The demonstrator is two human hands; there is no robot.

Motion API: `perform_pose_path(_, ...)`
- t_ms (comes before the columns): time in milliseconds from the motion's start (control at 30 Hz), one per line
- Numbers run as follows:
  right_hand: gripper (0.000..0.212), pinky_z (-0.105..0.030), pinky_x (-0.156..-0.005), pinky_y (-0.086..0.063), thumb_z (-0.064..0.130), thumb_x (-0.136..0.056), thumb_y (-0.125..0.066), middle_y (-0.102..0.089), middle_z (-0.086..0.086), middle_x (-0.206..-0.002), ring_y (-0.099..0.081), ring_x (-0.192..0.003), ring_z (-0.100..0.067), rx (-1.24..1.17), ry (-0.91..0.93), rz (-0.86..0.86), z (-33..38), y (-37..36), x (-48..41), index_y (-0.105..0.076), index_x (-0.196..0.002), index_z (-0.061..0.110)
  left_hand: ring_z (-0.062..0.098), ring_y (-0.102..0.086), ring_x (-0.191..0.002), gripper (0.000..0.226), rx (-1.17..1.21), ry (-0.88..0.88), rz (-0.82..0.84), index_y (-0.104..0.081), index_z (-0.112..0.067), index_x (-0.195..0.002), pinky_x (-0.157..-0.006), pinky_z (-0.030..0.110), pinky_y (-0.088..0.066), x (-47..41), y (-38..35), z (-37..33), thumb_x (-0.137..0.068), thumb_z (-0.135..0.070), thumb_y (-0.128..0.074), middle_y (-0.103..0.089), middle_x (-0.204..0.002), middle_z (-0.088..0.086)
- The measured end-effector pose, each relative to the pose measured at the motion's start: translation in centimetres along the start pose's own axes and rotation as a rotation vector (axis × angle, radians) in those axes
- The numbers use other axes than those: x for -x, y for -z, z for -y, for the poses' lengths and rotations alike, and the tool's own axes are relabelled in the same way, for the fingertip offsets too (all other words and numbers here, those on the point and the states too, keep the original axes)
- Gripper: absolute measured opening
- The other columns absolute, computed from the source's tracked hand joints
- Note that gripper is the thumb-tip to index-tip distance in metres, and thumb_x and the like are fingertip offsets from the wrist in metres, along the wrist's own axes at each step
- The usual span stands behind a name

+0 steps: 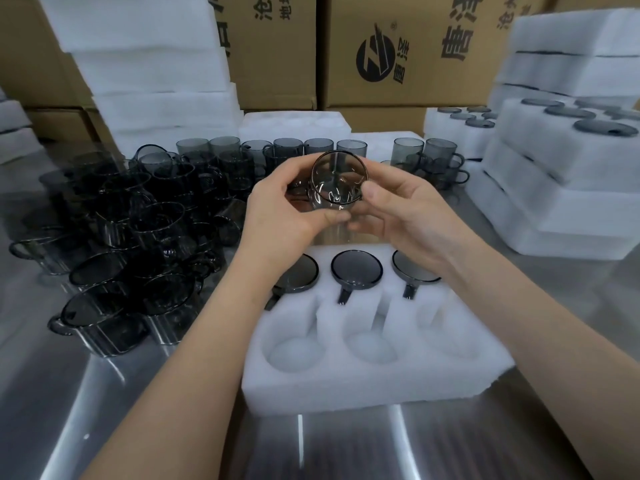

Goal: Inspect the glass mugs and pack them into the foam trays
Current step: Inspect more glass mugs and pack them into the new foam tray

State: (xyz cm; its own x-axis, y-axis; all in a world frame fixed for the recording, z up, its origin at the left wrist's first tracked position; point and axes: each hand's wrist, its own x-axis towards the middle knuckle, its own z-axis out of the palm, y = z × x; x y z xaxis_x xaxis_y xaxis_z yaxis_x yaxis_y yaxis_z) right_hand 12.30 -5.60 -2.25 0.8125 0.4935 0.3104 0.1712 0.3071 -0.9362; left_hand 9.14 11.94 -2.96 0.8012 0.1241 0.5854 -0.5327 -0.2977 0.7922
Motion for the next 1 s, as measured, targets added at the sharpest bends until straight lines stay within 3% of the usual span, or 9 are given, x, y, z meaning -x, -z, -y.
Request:
perform_pose_path(233,0.046,-0.046,-0.069,-0.061,0.015,-0.068,-0.085,-0.062,-0.008,-0.11,-0.067,-0.084,-0.026,0.368,0.06,-0.194,-0.5,-1.1,0.3,-0.054,-0.102,0.017,0.002,-0.066,-0.093,0.055,-0.059,-0.019,0.063,-0.065,-0.038,-0.104,-0.084,0.02,-0.052,0.3,-0.5,-0.2,-0.055,-0.021,-0.086,-0.071,-0.096,-0.016)
perform_pose_path(300,0.047,-0.04,-0.066,-0.061,0.024,-0.064,-0.086,-0.061,-0.004,-0.1,-0.066,-0.084,-0.016,0.449,0.1,-0.244,-0.6,-1.4,0.4,-0.049,-0.093,0.02,0.002,-0.064,-0.096,0.059,-0.132,-0.055,0.087,-0.066,-0.034,-0.109,-0.086,0.018,-0.051,0.5,-0.7,-0.4,-0.055,-0.022,-0.086,-0.069,-0.101,-0.014)
perform_pose_path(400,0.047,-0.015,-0.06,-0.049,0.042,-0.061,-0.084,-0.059,0.012,-0.078,-0.057,-0.069,0.006,0.568,0.13,-0.368,-0.6,-1.5,0.2,-0.048,-0.083,0.023,0.0,-0.06,-0.098,0.061,-0.273,-0.158,0.12,-0.066,-0.027,-0.116,-0.087,0.016,-0.047,0.8,-1.0,-0.7,-0.06,-0.021,-0.09,-0.066,-0.106,-0.014)
perform_pose_path(467,0.042,-0.011,-0.058,-0.043,0.049,-0.065,-0.079,-0.056,0.019,-0.065,-0.052,-0.061,0.007,0.598,0.164,-0.428,-0.6,-1.5,0.0,-0.048,-0.076,0.023,0.008,-0.056,-0.103,0.059,-0.366,-0.209,0.137,-0.065,-0.025,-0.117,-0.088,0.017,-0.044,0.9,-1.1,-0.8,-0.063,-0.023,-0.09,-0.063,-0.102,-0.02)
perform_pose_path(567,0.033,-0.017,-0.06,-0.043,0.042,-0.086,-0.069,-0.056,0.012,-0.065,-0.052,-0.062,-0.001,0.534,0.197,-0.453,-0.5,-1.3,-0.1,-0.05,-0.07,0.021,0.012,-0.046,-0.103,0.059,-0.418,-0.229,0.125,-0.064,-0.024,-0.116,-0.085,0.012,-0.037,0.9,-1.2,-0.8,-0.064,-0.029,-0.09,-0.052,-0.091,-0.03)
perform_pose_path(667,0.031,-0.029,-0.059,-0.053,0.037,-0.102,-0.047,-0.068,0.0,-0.081,-0.064,-0.071,-0.014,0.231,0.06,-0.396,0.0,-1.1,-0.2,-0.063,-0.084,0.018,0.011,-0.053,-0.105,0.057,-0.303,-0.187,0.113,-0.058,-0.026,-0.115,-0.087,0.01,-0.04,1.1,-1.0,-1.0,-0.067,-0.028,-0.086,-0.061,-0.102,-0.02)
perform_pose_path(800,0.043,-0.029,-0.08,-0.053,0.037,-0.106,-0.028,-0.067,-0.001,-0.119,-0.064,-0.102,-0.017,-0.028,-0.072,-0.163,0.3,-0.5,-0.5,-0.057,-0.131,0.017,0.006,-0.059,-0.116,0.061,-0.045,-0.132,0.086,-0.048,-0.019,-0.118,-0.102,0.034,-0.048,1.3,-1.0,-1.3,-0.068,-0.015,-0.082,-0.059,-0.125,-0.013)
perform_pose_path(867,0.039,-0.027,-0.087,-0.052,0.034,-0.106,-0.027,-0.065,0.005,-0.123,-0.061,-0.108,-0.011,-0.048,-0.058,-0.036,0.2,-0.4,-0.4,-0.053,-0.134,0.023,0.011,-0.058,-0.12,0.06,-0.001,-0.114,0.083,-0.047,-0.019,-0.12,-0.103,0.04,-0.047,1.2,-1.0,-1.2,-0.071,-0.015,-0.081,-0.057,-0.128,-0.008)
perform_pose_path(1000,0.049,-0.04,-0.102,-0.045,0.032,-0.098,-0.044,-0.057,-0.004,-0.133,-0.055,-0.119,-0.02,-0.009,0.042,0.013,0.0,0.1,-0.2,-0.042,-0.144,0.017,0.016,-0.059,-0.115,0.058,-0.04,-0.099,0.033,-0.052,-0.02,-0.123,-0.101,0.041,-0.048,1.0,-0.7,-0.9,-0.073,-0.026,-0.079,-0.06,-0.123,0.002)
